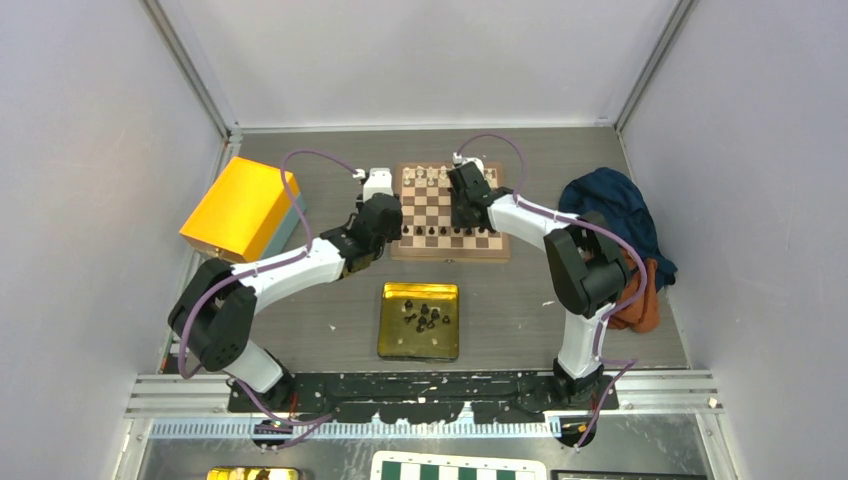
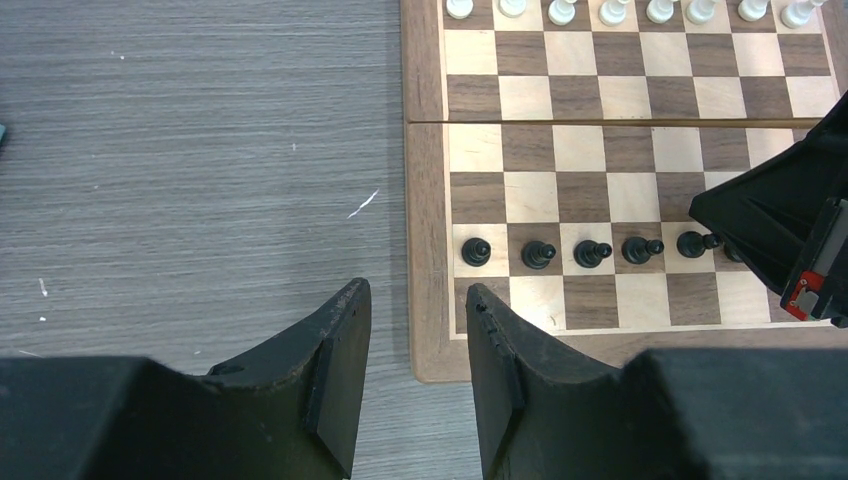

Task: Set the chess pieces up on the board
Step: Adjust the chess piece on the chessboard.

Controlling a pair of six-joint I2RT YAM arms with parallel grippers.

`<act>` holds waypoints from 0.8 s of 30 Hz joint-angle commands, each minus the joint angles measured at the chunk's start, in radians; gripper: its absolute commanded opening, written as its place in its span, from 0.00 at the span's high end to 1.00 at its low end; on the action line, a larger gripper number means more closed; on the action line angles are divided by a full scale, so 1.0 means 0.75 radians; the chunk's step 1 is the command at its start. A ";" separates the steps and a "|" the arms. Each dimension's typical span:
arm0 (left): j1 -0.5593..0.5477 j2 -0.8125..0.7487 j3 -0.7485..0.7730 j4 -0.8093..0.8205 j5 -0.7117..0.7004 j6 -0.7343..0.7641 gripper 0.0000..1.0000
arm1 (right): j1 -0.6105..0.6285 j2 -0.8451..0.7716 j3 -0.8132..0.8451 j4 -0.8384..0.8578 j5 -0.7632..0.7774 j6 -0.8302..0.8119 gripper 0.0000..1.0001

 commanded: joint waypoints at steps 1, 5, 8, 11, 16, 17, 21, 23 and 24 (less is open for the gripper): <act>-0.007 -0.003 -0.006 0.074 -0.043 -0.015 0.58 | 0.006 -0.021 -0.010 0.058 -0.006 0.019 0.99; -0.007 -0.009 -0.010 0.074 -0.041 -0.015 0.58 | 0.010 -0.026 -0.012 0.057 -0.005 0.021 0.99; -0.007 -0.012 -0.012 0.074 -0.042 -0.018 0.58 | 0.010 -0.028 -0.012 0.058 -0.002 0.019 0.99; -0.007 -0.016 -0.014 0.074 -0.041 -0.020 0.59 | 0.010 -0.031 -0.010 0.054 -0.002 0.021 0.99; -0.007 -0.021 -0.014 0.074 -0.040 -0.021 0.59 | 0.012 -0.035 -0.011 0.050 0.000 0.022 0.99; -0.007 -0.023 -0.015 0.074 -0.039 -0.022 0.59 | 0.012 -0.035 -0.010 0.050 0.000 0.022 0.99; -0.007 -0.027 -0.018 0.074 -0.039 -0.021 0.59 | 0.012 -0.038 -0.008 0.046 0.002 0.021 0.99; -0.007 -0.029 -0.020 0.074 -0.039 -0.023 0.59 | 0.011 -0.040 -0.007 0.046 0.002 0.022 0.99; -0.007 -0.029 -0.020 0.074 -0.039 -0.023 0.59 | 0.010 -0.039 -0.006 0.045 0.003 0.021 0.99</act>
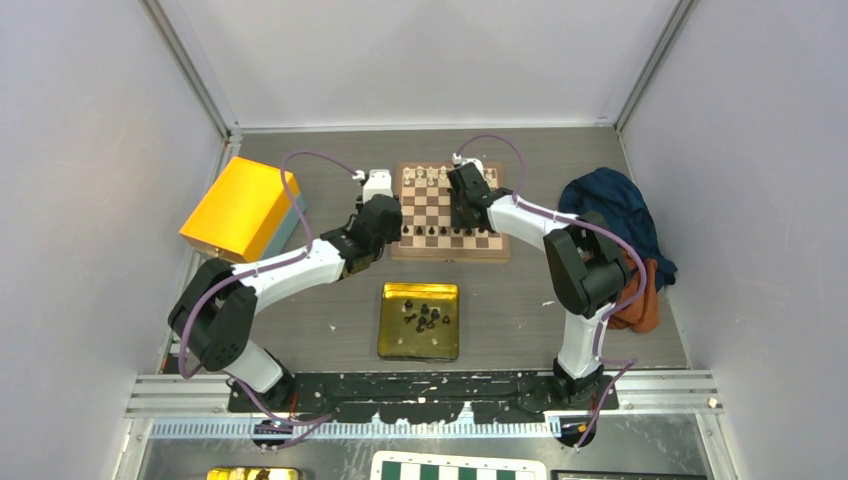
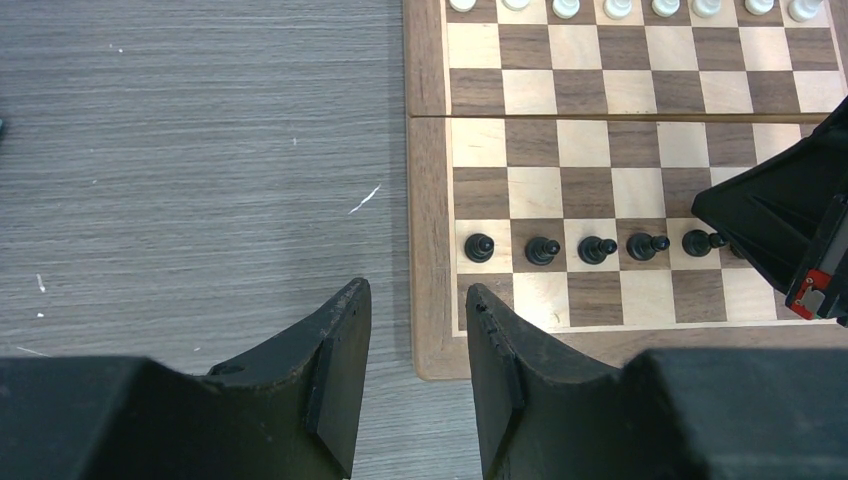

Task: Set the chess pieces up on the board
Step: Adjust the chess piece on the chessboard.

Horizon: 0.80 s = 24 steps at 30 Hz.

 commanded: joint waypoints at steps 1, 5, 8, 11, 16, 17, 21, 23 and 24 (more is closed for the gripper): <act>-0.007 -0.030 -0.007 0.068 -0.040 -0.019 0.58 | 0.006 -0.040 0.005 0.037 0.007 0.016 0.99; -0.007 -0.030 -0.006 0.068 -0.040 -0.019 0.59 | 0.006 -0.042 0.010 0.040 0.012 0.009 0.99; -0.007 -0.030 -0.004 0.068 -0.042 -0.017 0.59 | 0.007 -0.041 0.024 0.046 0.018 -0.006 0.99; -0.007 -0.025 -0.001 0.068 -0.042 -0.016 0.59 | 0.006 -0.040 0.055 0.033 0.020 -0.027 0.99; -0.007 -0.022 0.010 0.061 -0.045 -0.009 0.59 | 0.006 -0.045 0.099 0.015 0.036 -0.051 0.99; -0.007 -0.024 0.012 0.059 -0.046 -0.008 0.59 | 0.006 -0.045 0.108 0.011 0.042 -0.056 0.99; -0.007 -0.028 0.019 0.049 -0.054 0.003 0.58 | 0.007 -0.056 0.136 0.004 0.058 -0.076 0.98; -0.007 -0.035 0.025 0.040 -0.057 0.010 0.58 | 0.006 -0.073 0.144 -0.001 0.065 -0.081 0.95; -0.007 -0.042 0.027 0.034 -0.056 0.013 0.57 | 0.007 -0.088 0.151 -0.009 0.070 -0.083 0.93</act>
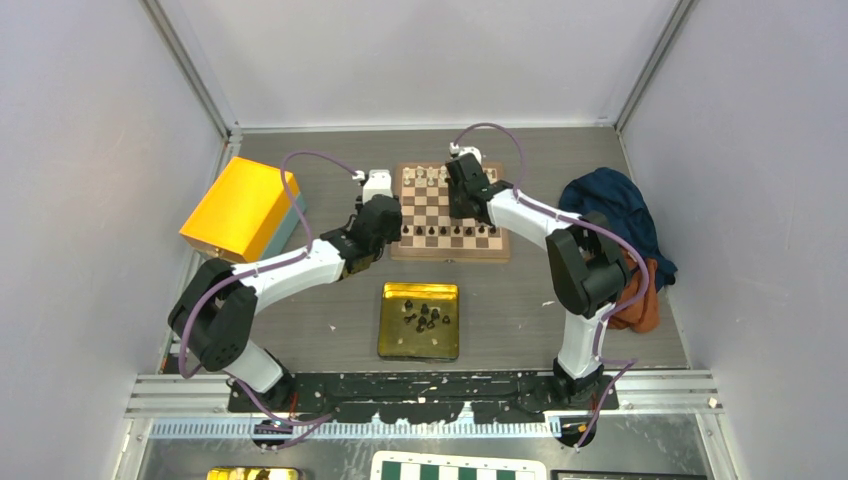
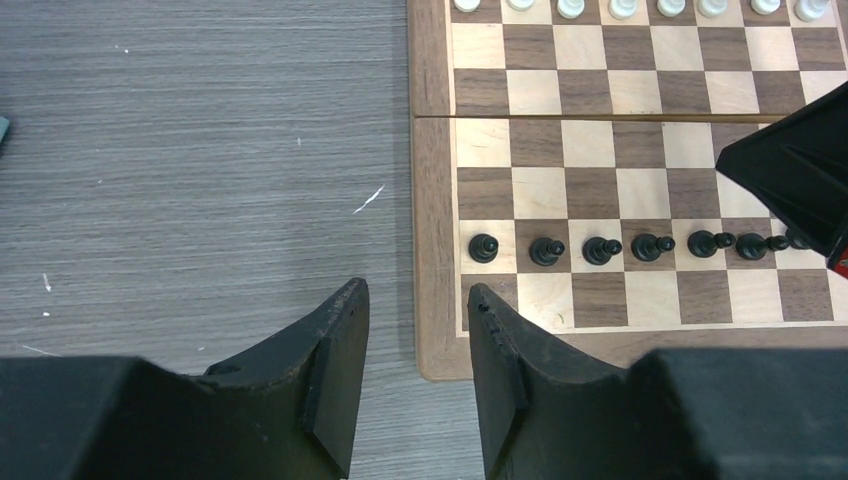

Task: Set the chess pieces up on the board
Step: Adjust the chess piece on the chessboard.

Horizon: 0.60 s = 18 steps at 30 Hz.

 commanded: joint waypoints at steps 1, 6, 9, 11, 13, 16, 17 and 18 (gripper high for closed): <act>-0.007 -0.050 0.033 0.025 -0.051 0.011 0.55 | 0.005 -0.100 0.069 -0.009 0.050 -0.036 0.90; -0.007 -0.102 0.003 -0.027 -0.007 -0.009 0.32 | 0.014 -0.215 0.004 -0.008 0.058 -0.040 0.66; -0.009 -0.162 -0.043 -0.062 0.049 -0.046 0.25 | 0.035 -0.303 -0.053 -0.017 0.057 -0.040 0.59; -0.012 -0.211 -0.081 -0.083 0.074 -0.069 0.23 | 0.061 -0.362 -0.090 -0.035 0.060 -0.045 0.58; -0.016 -0.261 -0.117 -0.114 0.092 -0.099 0.21 | 0.096 -0.425 -0.135 -0.053 0.073 -0.047 0.57; -0.030 -0.344 -0.165 -0.175 0.117 -0.127 0.19 | 0.166 -0.524 -0.200 -0.094 0.098 -0.047 0.55; -0.035 -0.374 -0.184 -0.191 0.116 -0.134 0.18 | 0.197 -0.559 -0.224 -0.114 0.110 -0.047 0.55; -0.039 -0.408 -0.203 -0.202 0.117 -0.142 0.03 | 0.223 -0.592 -0.250 -0.129 0.115 -0.044 0.54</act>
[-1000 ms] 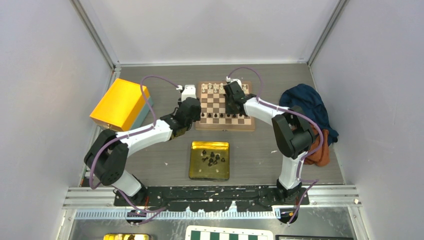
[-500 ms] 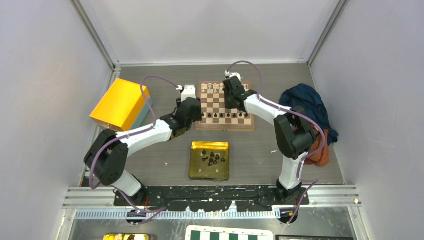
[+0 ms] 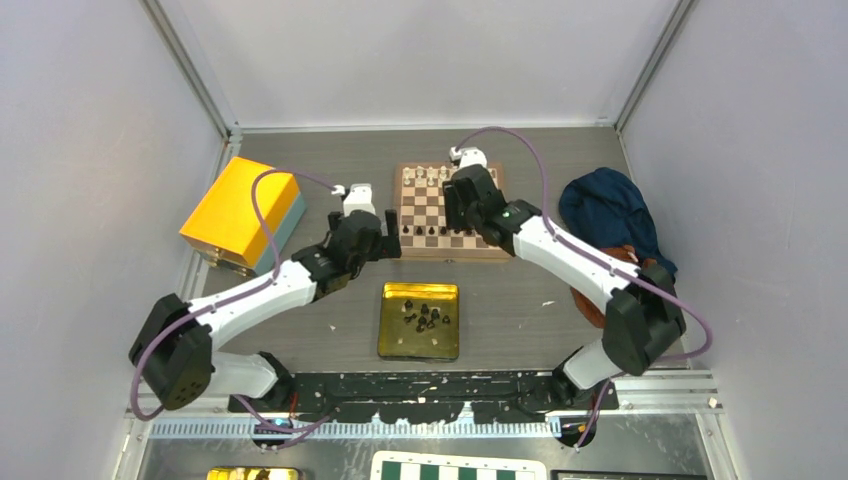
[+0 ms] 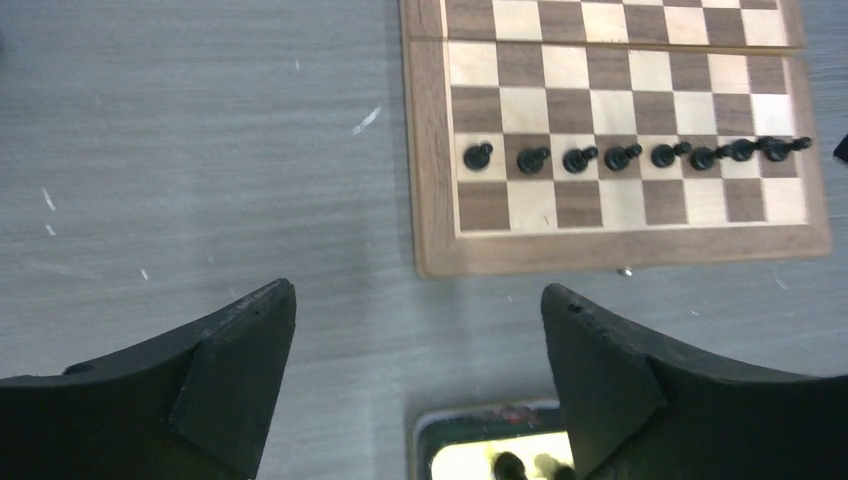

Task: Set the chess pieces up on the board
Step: Adjust the chess piece on the chessboard, then pick up the chess piece from the storage box.

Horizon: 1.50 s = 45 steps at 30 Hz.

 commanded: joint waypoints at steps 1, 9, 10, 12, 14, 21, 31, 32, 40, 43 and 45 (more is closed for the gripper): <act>-0.024 -0.167 -0.067 -0.085 0.022 -0.068 0.01 | 0.113 -0.162 -0.099 -0.067 0.052 -0.005 0.54; -0.034 -0.415 -0.208 -0.191 -0.008 -0.134 0.00 | 0.383 -0.357 -0.289 -0.158 0.154 0.086 0.54; -0.035 -0.441 -0.223 -0.200 -0.013 -0.141 0.00 | 0.415 -0.363 -0.298 -0.171 0.166 0.096 0.54; -0.035 -0.488 -0.253 -0.219 -0.028 -0.152 0.00 | 0.483 -0.367 -0.323 -0.176 0.195 0.122 0.54; -0.036 -0.525 -0.276 -0.238 -0.036 -0.161 0.00 | 0.532 -0.362 -0.348 -0.181 0.209 0.151 0.54; -0.035 -0.615 -0.324 -0.265 -0.038 -0.180 0.00 | 0.601 -0.342 -0.444 -0.116 0.202 0.224 0.55; -0.036 -0.628 -0.329 -0.261 -0.039 -0.187 0.00 | 0.635 -0.241 -0.453 -0.040 0.161 0.253 0.56; -0.036 -0.626 -0.328 -0.259 -0.038 -0.187 0.00 | 0.634 -0.234 -0.455 -0.035 0.157 0.255 0.56; -0.036 -0.628 -0.326 -0.256 -0.044 -0.185 0.01 | 0.649 -0.204 -0.460 -0.016 0.128 0.273 0.57; -0.035 -0.628 -0.328 -0.254 -0.048 -0.185 0.01 | 0.654 -0.189 -0.458 -0.013 0.121 0.276 0.57; -0.036 -0.629 -0.330 -0.250 -0.050 -0.185 0.01 | 0.656 -0.177 -0.459 -0.013 0.117 0.280 0.58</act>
